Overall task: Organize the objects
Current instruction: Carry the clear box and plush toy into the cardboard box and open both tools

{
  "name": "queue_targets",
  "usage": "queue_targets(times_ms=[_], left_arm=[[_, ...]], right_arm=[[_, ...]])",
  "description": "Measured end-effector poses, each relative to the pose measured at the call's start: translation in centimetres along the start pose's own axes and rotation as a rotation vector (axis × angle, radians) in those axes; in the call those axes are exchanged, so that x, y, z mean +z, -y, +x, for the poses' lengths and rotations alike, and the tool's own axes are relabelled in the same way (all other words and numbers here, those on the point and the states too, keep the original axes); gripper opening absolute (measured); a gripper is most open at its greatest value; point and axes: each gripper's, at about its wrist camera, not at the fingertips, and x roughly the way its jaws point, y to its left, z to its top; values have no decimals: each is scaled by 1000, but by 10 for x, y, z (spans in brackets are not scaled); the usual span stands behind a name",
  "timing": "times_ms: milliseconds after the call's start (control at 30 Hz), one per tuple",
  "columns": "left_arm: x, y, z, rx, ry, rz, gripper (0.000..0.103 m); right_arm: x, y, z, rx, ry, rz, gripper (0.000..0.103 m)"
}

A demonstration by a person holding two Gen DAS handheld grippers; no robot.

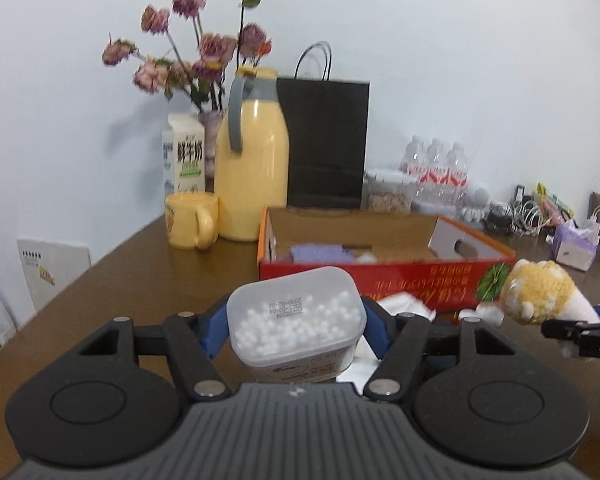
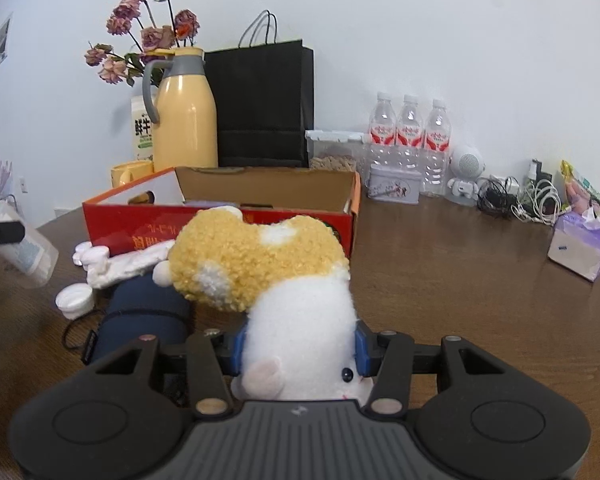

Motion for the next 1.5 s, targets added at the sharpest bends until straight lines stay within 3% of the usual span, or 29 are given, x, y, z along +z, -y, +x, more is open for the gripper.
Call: queue_targets(times_ms=[267, 533, 933, 1300, 1333, 1400, 1433, 1467, 1500], left_arm=[[43, 23, 11, -27, 117, 47, 67], [81, 49, 69, -9, 177, 71, 67], [92, 59, 195, 72, 81, 53, 67], [78, 56, 218, 62, 8, 70, 68], [78, 55, 217, 66, 12, 68, 71], [80, 55, 213, 81, 23, 60, 98], [81, 54, 210, 91, 37, 51, 103], [81, 54, 209, 97, 49, 45, 103], [82, 55, 208, 98, 44, 46, 103]], right_arm=[[45, -11, 5, 28, 83, -28, 47], [100, -17, 56, 14, 85, -39, 47], [144, -9, 177, -58, -59, 35, 47], [135, 3, 202, -76, -115, 56, 49], [134, 2, 201, -71, -119, 53, 52], [135, 1, 199, -65, -118, 51, 64], [136, 1, 195, -67, -106, 58, 87], [136, 1, 193, -67, -96, 61, 99], [137, -1, 190, -62, -89, 59, 101]])
